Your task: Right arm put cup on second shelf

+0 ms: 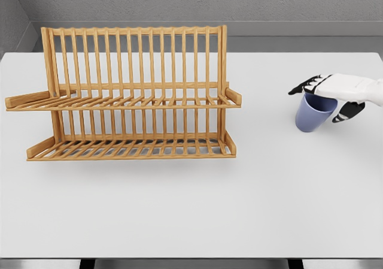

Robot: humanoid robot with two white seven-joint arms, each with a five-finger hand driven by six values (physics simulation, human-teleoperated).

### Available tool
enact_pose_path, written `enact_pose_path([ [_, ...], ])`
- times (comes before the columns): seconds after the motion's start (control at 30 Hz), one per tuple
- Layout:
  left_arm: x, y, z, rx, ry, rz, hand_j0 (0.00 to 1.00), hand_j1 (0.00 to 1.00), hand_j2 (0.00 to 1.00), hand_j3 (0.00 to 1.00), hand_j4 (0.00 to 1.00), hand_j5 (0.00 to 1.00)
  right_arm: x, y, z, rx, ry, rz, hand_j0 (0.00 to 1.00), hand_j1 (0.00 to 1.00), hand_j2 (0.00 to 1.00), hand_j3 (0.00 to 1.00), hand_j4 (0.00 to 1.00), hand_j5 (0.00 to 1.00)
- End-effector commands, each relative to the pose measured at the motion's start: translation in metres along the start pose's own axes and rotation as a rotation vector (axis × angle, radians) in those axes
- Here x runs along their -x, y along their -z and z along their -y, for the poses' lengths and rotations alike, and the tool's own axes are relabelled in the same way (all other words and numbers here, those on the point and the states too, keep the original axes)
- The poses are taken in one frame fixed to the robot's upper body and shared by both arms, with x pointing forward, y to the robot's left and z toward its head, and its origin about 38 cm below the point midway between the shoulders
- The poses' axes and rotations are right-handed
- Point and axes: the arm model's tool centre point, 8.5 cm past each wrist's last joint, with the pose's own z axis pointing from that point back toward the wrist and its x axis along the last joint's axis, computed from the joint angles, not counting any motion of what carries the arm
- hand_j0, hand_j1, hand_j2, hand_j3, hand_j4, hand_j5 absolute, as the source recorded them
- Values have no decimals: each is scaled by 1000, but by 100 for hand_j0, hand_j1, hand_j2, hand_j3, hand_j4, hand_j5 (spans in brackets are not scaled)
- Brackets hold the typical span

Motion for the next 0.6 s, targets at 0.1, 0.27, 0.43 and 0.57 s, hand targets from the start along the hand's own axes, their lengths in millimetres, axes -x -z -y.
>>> enact_pose_path([
  [0.1, 0, 0, 0, 0, 0, 0, 100, 100, 100, 100, 100, 100, 0, 0, 1, 4, 2, 1, 75, 75, 75, 75, 75, 75],
  [0.27, 0, 0, 0, 0, 0, 0, 100, 100, 100, 100, 100, 100, -1, 0, 2, 5, 1, 4, 75, 75, 75, 75, 75, 75],
  [0.43, 0, 0, 0, 0, 0, 0, 100, 100, 100, 100, 100, 100, -2, 0, 4, 9, -3, 4, 74, 74, 74, 74, 74, 74],
  [0.57, 0, 0, 0, 0, 1, 0, 100, 100, 100, 100, 100, 100, -2, -1, 10, 19, -12, 6, 74, 74, 74, 74, 74, 74],
])
